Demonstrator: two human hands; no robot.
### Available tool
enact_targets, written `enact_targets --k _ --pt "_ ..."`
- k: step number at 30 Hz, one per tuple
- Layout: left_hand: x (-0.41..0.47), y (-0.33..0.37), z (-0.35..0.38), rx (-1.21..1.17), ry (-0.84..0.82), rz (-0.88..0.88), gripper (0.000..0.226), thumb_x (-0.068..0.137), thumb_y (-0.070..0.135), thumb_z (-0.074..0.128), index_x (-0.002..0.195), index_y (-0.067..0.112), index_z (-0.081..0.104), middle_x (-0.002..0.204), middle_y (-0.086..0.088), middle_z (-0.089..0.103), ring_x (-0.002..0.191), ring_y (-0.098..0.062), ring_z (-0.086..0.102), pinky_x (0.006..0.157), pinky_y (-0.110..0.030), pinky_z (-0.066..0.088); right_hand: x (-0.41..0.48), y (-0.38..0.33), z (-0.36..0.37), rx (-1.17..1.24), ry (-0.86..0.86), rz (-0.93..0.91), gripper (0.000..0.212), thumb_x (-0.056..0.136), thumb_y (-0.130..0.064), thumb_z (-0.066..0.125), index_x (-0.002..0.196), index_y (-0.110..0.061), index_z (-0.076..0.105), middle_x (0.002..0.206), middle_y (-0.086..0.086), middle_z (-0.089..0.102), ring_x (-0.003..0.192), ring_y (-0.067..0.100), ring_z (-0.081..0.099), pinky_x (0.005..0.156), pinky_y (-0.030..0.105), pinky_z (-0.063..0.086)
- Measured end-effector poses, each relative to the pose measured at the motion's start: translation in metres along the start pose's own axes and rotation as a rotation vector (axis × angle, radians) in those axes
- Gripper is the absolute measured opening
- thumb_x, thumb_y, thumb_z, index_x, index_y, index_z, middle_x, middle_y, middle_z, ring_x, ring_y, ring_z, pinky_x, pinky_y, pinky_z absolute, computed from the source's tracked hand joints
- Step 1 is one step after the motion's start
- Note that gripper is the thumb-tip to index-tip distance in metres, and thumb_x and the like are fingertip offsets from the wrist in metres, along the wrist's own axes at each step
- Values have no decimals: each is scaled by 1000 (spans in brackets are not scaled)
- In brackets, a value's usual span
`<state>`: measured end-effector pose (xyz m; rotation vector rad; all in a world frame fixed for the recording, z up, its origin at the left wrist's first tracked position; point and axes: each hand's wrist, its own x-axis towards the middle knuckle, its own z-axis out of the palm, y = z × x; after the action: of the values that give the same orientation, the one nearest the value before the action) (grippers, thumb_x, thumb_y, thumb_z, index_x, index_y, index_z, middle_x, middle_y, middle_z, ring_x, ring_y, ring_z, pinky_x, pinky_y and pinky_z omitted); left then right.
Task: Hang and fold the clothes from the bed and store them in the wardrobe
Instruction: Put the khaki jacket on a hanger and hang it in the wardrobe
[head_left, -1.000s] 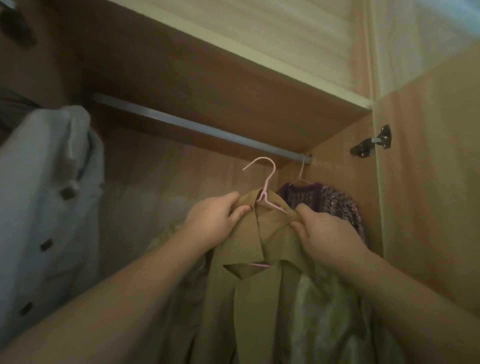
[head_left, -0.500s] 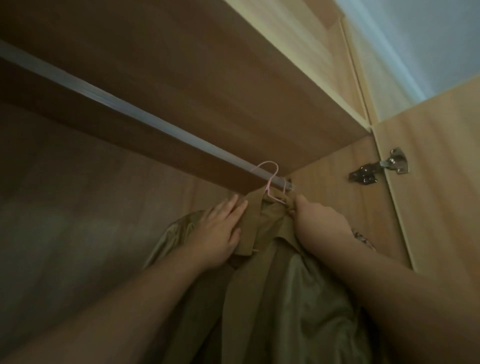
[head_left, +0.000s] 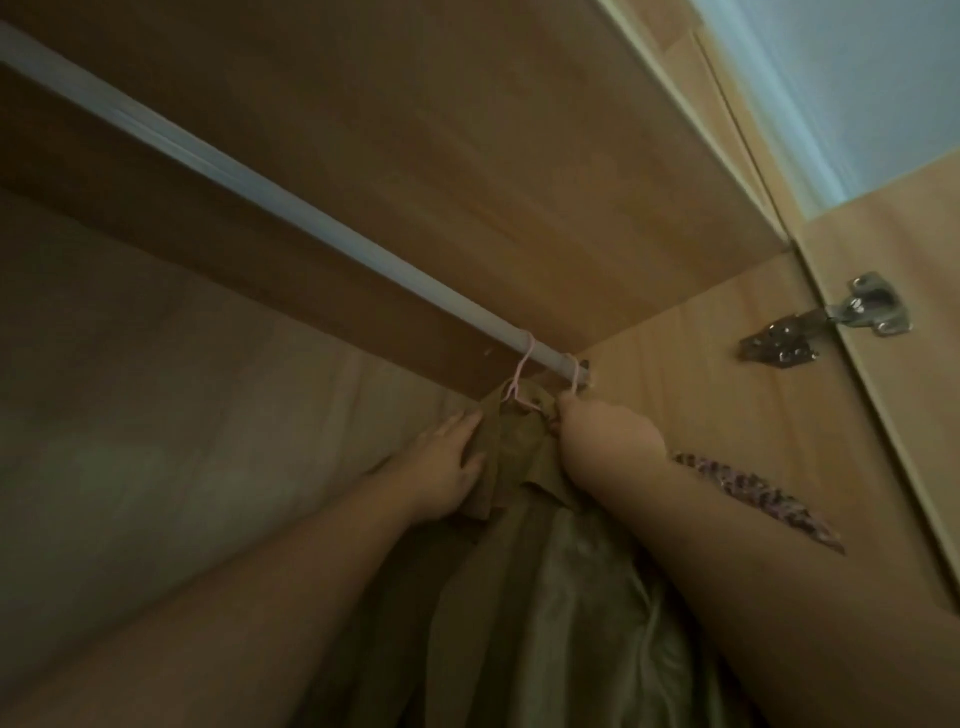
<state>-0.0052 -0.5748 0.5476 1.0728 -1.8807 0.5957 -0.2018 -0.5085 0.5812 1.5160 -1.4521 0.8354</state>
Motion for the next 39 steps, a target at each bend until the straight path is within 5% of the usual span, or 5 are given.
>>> enact_targets --k 5,10,20,29,39 --pt "-52 3 -10 5 42 -23 61 103 53 31 158 35 13 166 2 11 151 -19 13 122 -36 12 -44 5 0 -10 86 -29 48 103 -38 30 148 -22 29 119 3 56 102 26 58 76 41 47" --pt "-108 60 -24 -156 48 16 59 99 62 27 153 46 10 165 14 11 151 -12 7 119 -39 11 -131 22 -12 -129 -15 -117 64 98 -48 19 157 -28 8 164 3 14 149 27 13 117 56 15" --pt "-284 227 41 -179 -11 212 64 95 59 25 154 41 7 165 8 12 152 -14 3 120 -37 8 -395 95 -51 -192 -232 15 61 98 -51 31 155 -30 27 163 1 25 150 26 19 116 57 21" --pt "-509 432 62 -419 -403 245 67 94 60 21 156 39 5 166 4 11 152 -19 2 122 -39 5 -659 176 -174 -219 -425 281 69 90 -40 51 154 -26 30 160 5 29 149 27 22 118 50 24" --pt "-720 735 43 -659 -868 510 65 98 53 38 156 34 16 166 -2 14 153 -24 8 122 -45 14 -974 296 -404 -423 -758 931 65 93 -48 44 154 -29 29 161 3 27 149 27 21 117 53 23"
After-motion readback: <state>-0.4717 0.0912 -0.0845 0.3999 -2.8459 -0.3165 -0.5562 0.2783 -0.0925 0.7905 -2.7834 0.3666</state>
